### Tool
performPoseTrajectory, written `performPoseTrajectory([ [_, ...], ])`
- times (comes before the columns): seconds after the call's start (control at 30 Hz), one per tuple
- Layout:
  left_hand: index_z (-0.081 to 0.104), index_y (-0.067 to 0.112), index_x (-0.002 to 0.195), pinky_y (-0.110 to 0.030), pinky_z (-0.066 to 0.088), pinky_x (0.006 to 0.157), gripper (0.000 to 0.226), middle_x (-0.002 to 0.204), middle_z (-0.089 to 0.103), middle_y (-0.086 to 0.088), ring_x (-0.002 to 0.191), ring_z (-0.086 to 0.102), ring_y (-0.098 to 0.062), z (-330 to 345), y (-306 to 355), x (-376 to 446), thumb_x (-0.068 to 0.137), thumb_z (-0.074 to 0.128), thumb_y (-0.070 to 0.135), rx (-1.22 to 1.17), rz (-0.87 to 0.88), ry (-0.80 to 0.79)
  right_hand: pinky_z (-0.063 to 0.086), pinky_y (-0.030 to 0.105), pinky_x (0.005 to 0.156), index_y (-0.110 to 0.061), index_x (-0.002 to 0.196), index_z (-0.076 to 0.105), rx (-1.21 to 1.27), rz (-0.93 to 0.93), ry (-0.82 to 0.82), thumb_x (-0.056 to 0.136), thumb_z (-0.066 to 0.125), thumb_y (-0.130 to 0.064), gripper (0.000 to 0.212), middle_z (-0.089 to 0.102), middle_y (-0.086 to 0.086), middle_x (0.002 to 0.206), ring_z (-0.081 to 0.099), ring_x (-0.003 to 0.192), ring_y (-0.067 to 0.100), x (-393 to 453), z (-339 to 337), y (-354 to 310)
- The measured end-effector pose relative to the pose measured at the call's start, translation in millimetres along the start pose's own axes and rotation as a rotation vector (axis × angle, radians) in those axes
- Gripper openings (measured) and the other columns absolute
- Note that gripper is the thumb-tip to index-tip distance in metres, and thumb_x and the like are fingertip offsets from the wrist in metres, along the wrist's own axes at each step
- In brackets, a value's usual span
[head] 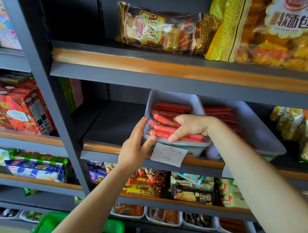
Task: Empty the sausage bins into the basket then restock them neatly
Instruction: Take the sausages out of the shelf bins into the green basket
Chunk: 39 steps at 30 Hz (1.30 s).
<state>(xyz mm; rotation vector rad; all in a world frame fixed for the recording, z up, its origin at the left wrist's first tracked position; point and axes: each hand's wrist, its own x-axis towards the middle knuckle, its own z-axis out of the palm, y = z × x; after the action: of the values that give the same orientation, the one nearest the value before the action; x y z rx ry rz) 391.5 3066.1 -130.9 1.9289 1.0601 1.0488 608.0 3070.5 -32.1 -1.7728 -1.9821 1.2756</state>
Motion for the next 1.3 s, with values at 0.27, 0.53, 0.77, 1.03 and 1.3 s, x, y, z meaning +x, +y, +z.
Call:
performPoseTrajectory([
  [0.27,0.040,0.040,0.143,-0.043,0.049,0.101,0.055,0.140,0.052,0.011,0.124,0.055,-0.012,-10.9,-5.3,-1.8,0.093,0.056,0.054,-0.178,-0.034,-0.056,0.056,0.033,0.080,-0.018,0.099,0.061,-0.173,-0.096,0.200,0.075,0.083,-0.031,0.035,0.070,-0.001,0.092,0.067,0.080,0.013,-25.5,11.7,-47.4],
  [0.53,0.061,0.003,0.126,-0.040,0.047,0.101,0.048,0.124,0.067,-0.014,0.117,0.062,-0.026,-52.7,10.9,-77.7,0.096,0.055,0.040,-1.048,-0.318,0.051,0.053,0.024,0.068,-0.021,0.092,0.066,-0.030,-0.201,0.098,0.072,0.084,-0.032,0.029,0.071,-0.005,0.078,0.067,0.071,0.007,-8.3,101.6,-93.2],
  [0.77,0.055,0.008,0.137,-0.058,0.040,0.105,0.062,0.136,0.054,-0.029,0.125,0.050,-0.049,-56.5,-85.4,-119.1,0.092,0.053,0.051,-1.351,-0.704,0.215,0.057,0.029,0.078,-0.016,0.085,0.073,0.221,-0.034,-0.087,0.081,0.079,-0.024,0.011,0.074,-0.005,0.077,0.069,0.075,0.006,81.0,230.6,-66.3],
  [1.03,0.064,0.013,0.119,-0.039,0.058,0.084,0.049,0.109,0.069,-0.015,0.097,0.068,-0.028,-69.2,-202.6,-200.7,0.084,0.060,0.046,-1.420,-1.068,0.366,0.054,0.022,0.072,-0.012,0.093,0.071,0.530,0.170,-0.340,0.088,0.068,-0.013,0.005,0.075,0.000,0.084,0.070,0.079,0.009,150.7,359.9,-14.3],
  [1.3,0.075,0.010,0.108,-0.039,0.057,0.089,0.039,0.115,0.068,-0.018,0.100,0.069,-0.030,-64.7,-327.8,-273.6,0.091,0.052,0.037,-1.461,-1.251,0.405,0.052,0.019,0.065,-0.007,0.099,0.068,0.682,0.343,-0.301,0.092,0.062,-0.003,0.011,0.074,0.002,0.084,0.068,0.073,0.009,214.8,481.8,48.0],
])
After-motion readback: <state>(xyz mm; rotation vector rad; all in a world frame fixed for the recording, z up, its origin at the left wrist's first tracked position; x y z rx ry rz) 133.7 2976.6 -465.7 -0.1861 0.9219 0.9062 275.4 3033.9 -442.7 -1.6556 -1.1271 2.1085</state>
